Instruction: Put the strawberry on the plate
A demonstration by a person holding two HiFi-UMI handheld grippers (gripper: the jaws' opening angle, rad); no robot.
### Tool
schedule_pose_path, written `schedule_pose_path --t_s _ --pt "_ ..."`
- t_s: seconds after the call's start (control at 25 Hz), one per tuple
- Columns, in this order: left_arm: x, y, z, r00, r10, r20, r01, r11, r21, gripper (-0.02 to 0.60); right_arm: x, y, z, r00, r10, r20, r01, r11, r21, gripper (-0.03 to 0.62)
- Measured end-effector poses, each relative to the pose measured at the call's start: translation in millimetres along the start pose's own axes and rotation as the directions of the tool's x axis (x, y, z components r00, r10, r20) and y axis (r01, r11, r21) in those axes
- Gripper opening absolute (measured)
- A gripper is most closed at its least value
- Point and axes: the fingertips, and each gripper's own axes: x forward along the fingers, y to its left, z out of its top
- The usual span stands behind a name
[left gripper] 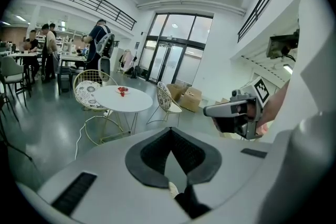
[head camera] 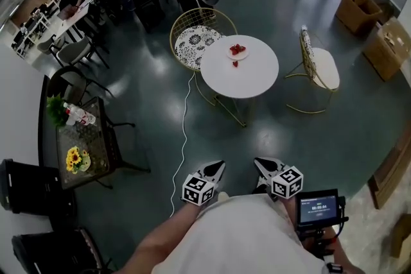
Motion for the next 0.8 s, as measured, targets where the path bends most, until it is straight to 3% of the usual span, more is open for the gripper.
schedule_pose_path --t_s 0.8 --pt "146.5 -37.4 64.8 0.997 0.071 -0.012 -0.071 0.997 -0.015 0.005 -55.5 -150.9 54.7 0.998 0.060 0.017 -0.059 0.998 -0.011 0.005"
